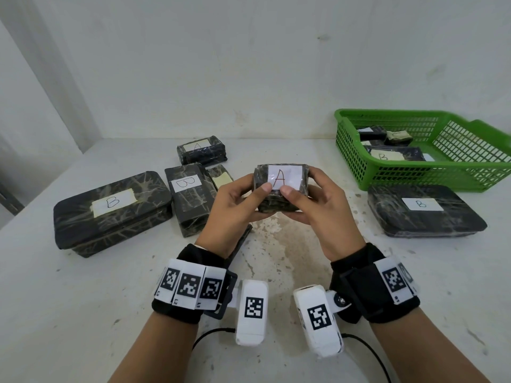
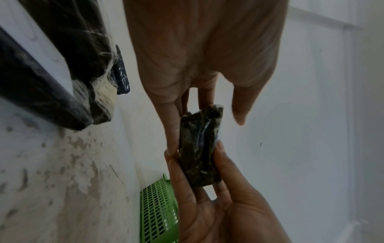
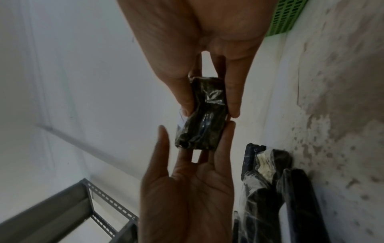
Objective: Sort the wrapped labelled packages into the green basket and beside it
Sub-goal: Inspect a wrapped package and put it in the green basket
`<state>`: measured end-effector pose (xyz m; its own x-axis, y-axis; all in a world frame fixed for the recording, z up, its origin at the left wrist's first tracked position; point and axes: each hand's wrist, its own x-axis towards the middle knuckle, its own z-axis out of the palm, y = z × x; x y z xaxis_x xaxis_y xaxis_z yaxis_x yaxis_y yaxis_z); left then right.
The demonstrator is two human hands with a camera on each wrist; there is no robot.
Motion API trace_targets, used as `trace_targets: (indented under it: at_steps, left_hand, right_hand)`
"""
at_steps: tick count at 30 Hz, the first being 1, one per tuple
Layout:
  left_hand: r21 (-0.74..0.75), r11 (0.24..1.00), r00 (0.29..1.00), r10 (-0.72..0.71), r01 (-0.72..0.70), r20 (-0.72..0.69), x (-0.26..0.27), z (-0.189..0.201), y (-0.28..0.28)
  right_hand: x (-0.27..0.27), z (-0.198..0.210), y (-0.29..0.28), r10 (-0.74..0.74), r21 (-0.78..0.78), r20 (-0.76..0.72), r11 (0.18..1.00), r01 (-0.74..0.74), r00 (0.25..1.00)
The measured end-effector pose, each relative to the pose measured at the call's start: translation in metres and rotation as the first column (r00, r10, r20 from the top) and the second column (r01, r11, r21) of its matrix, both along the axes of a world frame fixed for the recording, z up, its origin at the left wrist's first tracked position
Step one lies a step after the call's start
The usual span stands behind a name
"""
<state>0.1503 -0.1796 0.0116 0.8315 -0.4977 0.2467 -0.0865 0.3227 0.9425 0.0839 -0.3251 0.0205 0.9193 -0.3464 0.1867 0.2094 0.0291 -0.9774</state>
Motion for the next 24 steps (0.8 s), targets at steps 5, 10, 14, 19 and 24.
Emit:
trace_targets:
  at_steps: [5,10,14,19,24]
  left_hand:
    - [0.023,0.999,0.999,0.040,-0.041,0.008,0.0017,-0.0010,-0.0005]
    - [-0.006,1.000,1.000,-0.011,0.011,-0.020,-0.0040,0.0039,-0.0016]
    - [0.008,0.997,0.997,0.073,-0.073,-0.004,-0.0012,0.0011,-0.0025]
    - [0.030,0.999,0.999,0.044,-0.043,-0.031,-0.0008,0.0034,0.0001]
    - [0.038,0.996,0.996,0.082,-0.081,-0.034,-0.0050,0.0046,-0.0039]
  right_hand:
    - [0.0017,0.0014,0.0007,0.019,0.064,-0.042,0.998,-0.017,0.999]
    - [-0.0008,0.0043,-0.0035,-0.008,0.073,0.000,0.997,0.008,1.000]
    - [0.0005,0.0032,-0.0028,0.016,0.053,-0.013,0.998,-0.016,1.000]
    - [0.0005,0.0054,-0.0037,0.005,0.073,-0.020,0.997,-0.003,1.000]
    - [0.0010,0.0039,-0.0046,-0.002,0.039,-0.008,0.999,0.003,1.000]
